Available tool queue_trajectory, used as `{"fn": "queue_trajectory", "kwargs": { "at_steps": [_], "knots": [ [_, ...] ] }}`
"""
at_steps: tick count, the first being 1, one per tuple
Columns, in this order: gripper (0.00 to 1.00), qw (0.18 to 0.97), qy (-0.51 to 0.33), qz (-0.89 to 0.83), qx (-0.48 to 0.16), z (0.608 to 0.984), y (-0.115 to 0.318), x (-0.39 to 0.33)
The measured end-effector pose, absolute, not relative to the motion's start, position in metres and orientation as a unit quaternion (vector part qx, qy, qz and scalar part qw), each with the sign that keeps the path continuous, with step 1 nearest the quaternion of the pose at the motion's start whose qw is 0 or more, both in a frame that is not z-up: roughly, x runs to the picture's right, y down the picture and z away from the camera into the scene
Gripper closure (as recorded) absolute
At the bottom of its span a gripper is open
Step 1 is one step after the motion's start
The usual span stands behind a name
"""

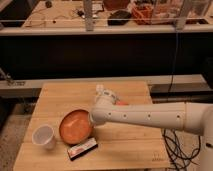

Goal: Drag the ceramic bowl in a circle

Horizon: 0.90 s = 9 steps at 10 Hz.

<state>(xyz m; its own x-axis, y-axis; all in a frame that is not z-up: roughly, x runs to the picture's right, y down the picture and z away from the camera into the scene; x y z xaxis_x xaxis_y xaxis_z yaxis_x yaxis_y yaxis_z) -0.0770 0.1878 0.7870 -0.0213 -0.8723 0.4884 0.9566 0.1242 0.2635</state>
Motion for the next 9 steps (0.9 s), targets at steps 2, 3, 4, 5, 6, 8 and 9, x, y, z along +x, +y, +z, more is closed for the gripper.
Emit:
{"fn": "queue_trajectory", "kwargs": {
  "at_steps": [2,3,4,5,6,8,9],
  "knots": [
    [0.98,0.682,-0.299,-0.665,-0.061,0.801,0.172,-0.106],
    [0.98,0.676,-0.304,-0.669,-0.059,0.811,0.162,-0.118],
    [0.98,0.672,-0.309,-0.670,-0.058,0.823,0.152,-0.128],
    [0.98,0.670,-0.313,-0.671,-0.057,0.834,0.142,-0.135],
    [0.98,0.669,-0.316,-0.670,-0.057,0.846,0.132,-0.141],
    [0.98,0.669,-0.323,-0.667,-0.059,0.866,0.118,-0.152],
    [0.98,0.675,-0.325,-0.660,-0.063,0.880,0.108,-0.154]
  ]
}}
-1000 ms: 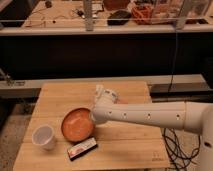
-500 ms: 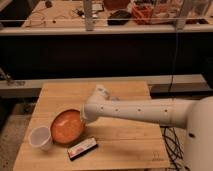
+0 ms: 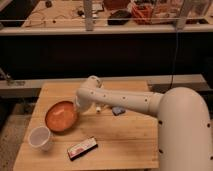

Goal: Drag the ceramic bowl in a circle

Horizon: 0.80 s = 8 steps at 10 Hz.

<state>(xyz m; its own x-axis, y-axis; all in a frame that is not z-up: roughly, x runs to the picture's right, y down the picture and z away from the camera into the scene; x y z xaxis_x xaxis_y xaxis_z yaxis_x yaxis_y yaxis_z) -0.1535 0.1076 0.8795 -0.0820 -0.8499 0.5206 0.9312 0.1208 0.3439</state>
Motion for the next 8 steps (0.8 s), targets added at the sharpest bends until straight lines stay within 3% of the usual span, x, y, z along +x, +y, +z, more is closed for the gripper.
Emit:
{"fn": "queue_trajectory", "kwargs": {
  "at_steps": [4,8],
  "knots": [
    [0.98,0.726,-0.297,-0.613,-0.098,0.914,0.078,-0.110],
    [0.98,0.757,-0.266,-0.581,-0.135,0.912,0.090,-0.023]
  ]
}}
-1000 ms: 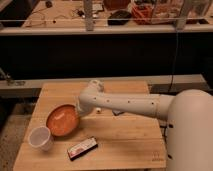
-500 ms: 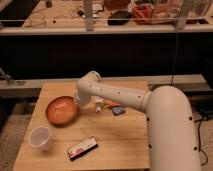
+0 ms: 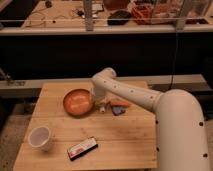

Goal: Drag the ceramic bowl in a circle

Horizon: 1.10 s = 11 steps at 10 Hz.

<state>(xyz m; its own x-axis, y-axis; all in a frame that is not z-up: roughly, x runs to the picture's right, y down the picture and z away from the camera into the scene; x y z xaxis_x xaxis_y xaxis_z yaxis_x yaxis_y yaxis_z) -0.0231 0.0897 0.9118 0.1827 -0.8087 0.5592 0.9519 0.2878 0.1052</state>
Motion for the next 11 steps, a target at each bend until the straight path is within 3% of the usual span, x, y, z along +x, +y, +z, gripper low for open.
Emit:
{"fn": "queue_trajectory", "kwargs": {
  "at_steps": [3,7,11],
  "knots": [
    [0.98,0.754,-0.259,-0.590,-0.124,0.871,0.120,0.002],
    [0.98,0.714,-0.272,-0.639,-0.087,0.809,0.148,-0.041],
    [0.98,0.679,-0.306,-0.666,-0.048,0.815,0.141,-0.121]
  ]
}}
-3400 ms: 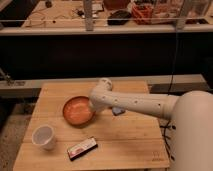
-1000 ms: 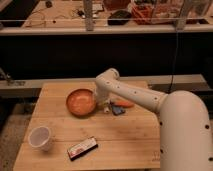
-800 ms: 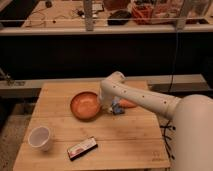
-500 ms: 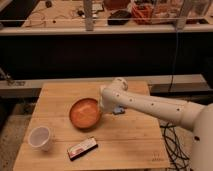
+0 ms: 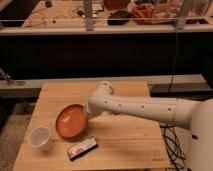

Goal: Drag the ceramic bowl in a circle

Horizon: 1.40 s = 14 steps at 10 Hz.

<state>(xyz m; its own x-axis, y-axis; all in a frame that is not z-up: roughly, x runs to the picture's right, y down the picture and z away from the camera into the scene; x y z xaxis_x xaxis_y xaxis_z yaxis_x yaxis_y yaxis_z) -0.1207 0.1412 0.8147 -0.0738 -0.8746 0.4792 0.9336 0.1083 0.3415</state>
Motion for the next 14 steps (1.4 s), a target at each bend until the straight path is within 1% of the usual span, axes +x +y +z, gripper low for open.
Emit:
{"fn": "queue_trajectory", "kwargs": {
  "at_steps": [3,6,8,10,12,14],
  "knots": [
    [0.98,0.674,-0.319,-0.665,-0.038,0.847,0.110,-0.145],
    [0.98,0.695,-0.316,-0.644,-0.049,0.888,0.071,-0.146],
    [0.98,0.720,-0.301,-0.621,-0.070,0.908,0.055,-0.120],
    [0.98,0.749,-0.282,-0.591,-0.095,0.922,0.051,-0.070],
    [0.98,0.767,-0.267,-0.573,-0.111,0.926,0.053,-0.032],
    [0.98,0.776,-0.260,-0.562,-0.122,0.922,0.061,0.008]
  ]
}}
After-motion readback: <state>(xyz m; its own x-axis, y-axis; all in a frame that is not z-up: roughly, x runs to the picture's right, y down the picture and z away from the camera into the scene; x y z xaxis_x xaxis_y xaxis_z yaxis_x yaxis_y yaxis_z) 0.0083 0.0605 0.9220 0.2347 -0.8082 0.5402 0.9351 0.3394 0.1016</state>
